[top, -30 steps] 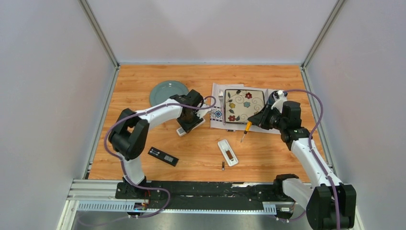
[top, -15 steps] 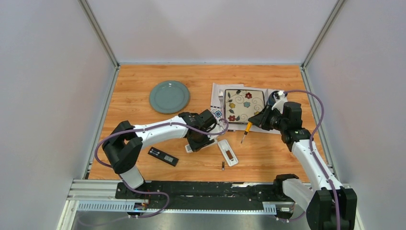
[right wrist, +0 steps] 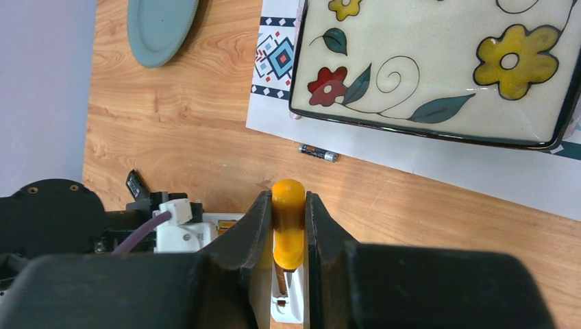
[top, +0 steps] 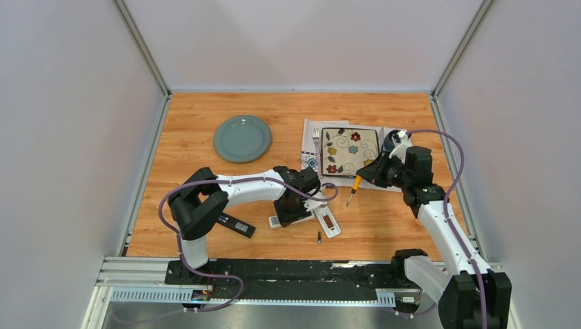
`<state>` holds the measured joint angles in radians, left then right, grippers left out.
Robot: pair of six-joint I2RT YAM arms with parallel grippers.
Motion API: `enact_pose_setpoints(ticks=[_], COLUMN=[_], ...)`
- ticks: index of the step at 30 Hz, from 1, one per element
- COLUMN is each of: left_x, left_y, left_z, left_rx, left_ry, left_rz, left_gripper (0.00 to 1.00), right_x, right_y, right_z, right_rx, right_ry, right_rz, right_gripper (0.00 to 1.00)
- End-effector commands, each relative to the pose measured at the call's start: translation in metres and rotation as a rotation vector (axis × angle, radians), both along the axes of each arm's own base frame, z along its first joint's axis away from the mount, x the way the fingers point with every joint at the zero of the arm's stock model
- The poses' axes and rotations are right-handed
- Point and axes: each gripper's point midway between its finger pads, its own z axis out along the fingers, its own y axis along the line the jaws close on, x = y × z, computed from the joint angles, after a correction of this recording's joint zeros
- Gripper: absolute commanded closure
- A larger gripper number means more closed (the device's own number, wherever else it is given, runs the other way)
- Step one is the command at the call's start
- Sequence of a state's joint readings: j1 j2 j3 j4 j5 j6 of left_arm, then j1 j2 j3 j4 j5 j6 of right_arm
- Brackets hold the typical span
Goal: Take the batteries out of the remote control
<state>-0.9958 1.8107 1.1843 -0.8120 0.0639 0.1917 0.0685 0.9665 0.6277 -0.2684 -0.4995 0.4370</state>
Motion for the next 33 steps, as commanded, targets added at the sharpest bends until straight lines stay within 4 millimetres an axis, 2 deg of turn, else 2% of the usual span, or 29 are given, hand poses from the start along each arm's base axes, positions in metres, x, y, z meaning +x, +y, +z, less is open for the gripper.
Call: enact_pose_setpoints(ticks=[1,5,10,12,16,22,29,33], left_x=[-0.005,-0.011,-0.019,-0.020,-0.015,-0.003,0.004,0.007], left_y=[-0.019,-0.040,-0.077,-0.086,-0.091,-0.083,-0.034,-0.026], left_z=[0.006,0.013,0.033,0.038,0.039,0.043,0.020,0.014], left_rx=[-0.020,-0.066,-0.199,-0.228,-0.235,-0.239,-0.079,-0.051], left_ry=[0.029,0.032,0.047,0.050,0.031,-0.043,-0.078,-0.095], left_rz=[-0.058,-0.090,-0.107,-0.114,-0.111,-0.088,-0.069,-0.051], left_gripper=[0.95,0.95,0.95,0.95,0.96,0.94,0.92,0.87], right_x=[0.010,0.010,0.009,0.008,0.008,0.007,0.005,0.005], right_y=[-0.005,-0.006,-0.007,-0.008,-0.010,-0.011,-0.006,-0.003], right_z=[0.025,0.027,0.026,0.026,0.027,0.028,0.029,0.023], right_rx=[-0.024,-0.023,-0.025,-0.025,-0.031,-0.029,0.001,0.024], right_ry=[-0.086,-0.087,-0.087,-0.089,-0.093,-0.094,-0.095,-0.081], right_rz=[-0.010,-0.014,-0.018,-0.023,-0.030,-0.032,-0.018,-0.013], right_gripper=[1.00,1.00,1.00,1.00,1.00,1.00,1.00,1.00])
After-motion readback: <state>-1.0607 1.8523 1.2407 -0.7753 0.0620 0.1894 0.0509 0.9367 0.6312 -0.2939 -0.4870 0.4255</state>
